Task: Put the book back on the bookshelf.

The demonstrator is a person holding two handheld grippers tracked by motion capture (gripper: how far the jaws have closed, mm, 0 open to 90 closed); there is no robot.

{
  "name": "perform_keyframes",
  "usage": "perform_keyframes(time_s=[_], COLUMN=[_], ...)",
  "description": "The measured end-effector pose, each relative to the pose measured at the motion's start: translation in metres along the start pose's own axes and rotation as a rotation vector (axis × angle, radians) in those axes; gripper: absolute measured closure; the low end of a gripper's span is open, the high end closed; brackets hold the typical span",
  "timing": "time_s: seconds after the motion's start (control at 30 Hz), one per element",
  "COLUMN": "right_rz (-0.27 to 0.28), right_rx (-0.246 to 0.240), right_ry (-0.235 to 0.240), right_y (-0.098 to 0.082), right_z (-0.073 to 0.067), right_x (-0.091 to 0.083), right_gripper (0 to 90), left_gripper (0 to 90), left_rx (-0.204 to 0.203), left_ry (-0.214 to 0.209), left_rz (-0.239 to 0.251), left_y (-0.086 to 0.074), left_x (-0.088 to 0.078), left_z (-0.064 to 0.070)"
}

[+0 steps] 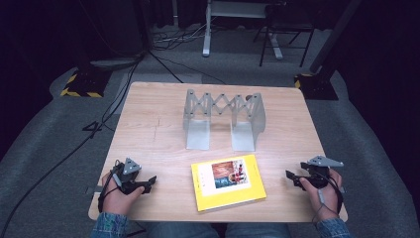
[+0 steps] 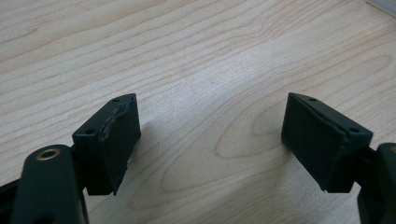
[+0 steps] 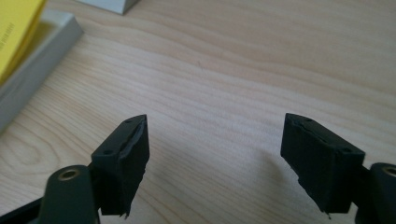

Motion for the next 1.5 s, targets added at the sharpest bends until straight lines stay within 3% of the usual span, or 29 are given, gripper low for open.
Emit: perform_keyframes(time_s=[0.13,0.27,1.03,1.1,1.17,1.33,1.5], right_rz=[0.007,0.002,0.001,0.002,0.002,0.002,0.004], right_rx=[-0.023,-0.031,-0.033,-0.032,-0.032,-0.032,-0.033], right_ry=[-0.027,-0.010,-0.009,-0.010,-0.010,-0.010,-0.015], right_y=[-0.004,-0.001,-0.001,-0.001,-0.001,-0.001,-0.003], right_z=[-0.001,-0.002,-0.002,-0.002,-0.002,-0.002,-0.006], right_x=[0.009,0.013,0.013,0.013,0.013,0.013,0.012], right_gripper=[20.6,19.5,19.5,19.5,19.5,19.5,22.7], left_gripper=[20.1,20.1,19.3,21.2,25.1,26.7,28.4], left_rx=[-0.004,-0.005,-0.004,-0.024,-0.016,-0.022,0.010], left_ry=[0.007,0.008,0.006,0.012,0.015,-0.019,-0.041], left_rz=[0.000,-0.001,-0.001,0.003,-0.004,0.019,0.040], left_y=[0.000,0.000,0.001,0.001,0.002,0.017,0.032], left_x=[0.000,0.000,0.001,0.000,0.000,-0.009,-0.016], left_z=[0.001,0.002,0.001,0.003,0.002,0.013,0.023])
Point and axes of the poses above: each handheld gripper's, and its own axes: x roughly forward along the jaws, y roughly out of its top, z roughly to its right, the point moved 5 cm from there along x, roughly forward along the jaws, and after that the axes turned 13 degrees about x, right-handed, at the moved point
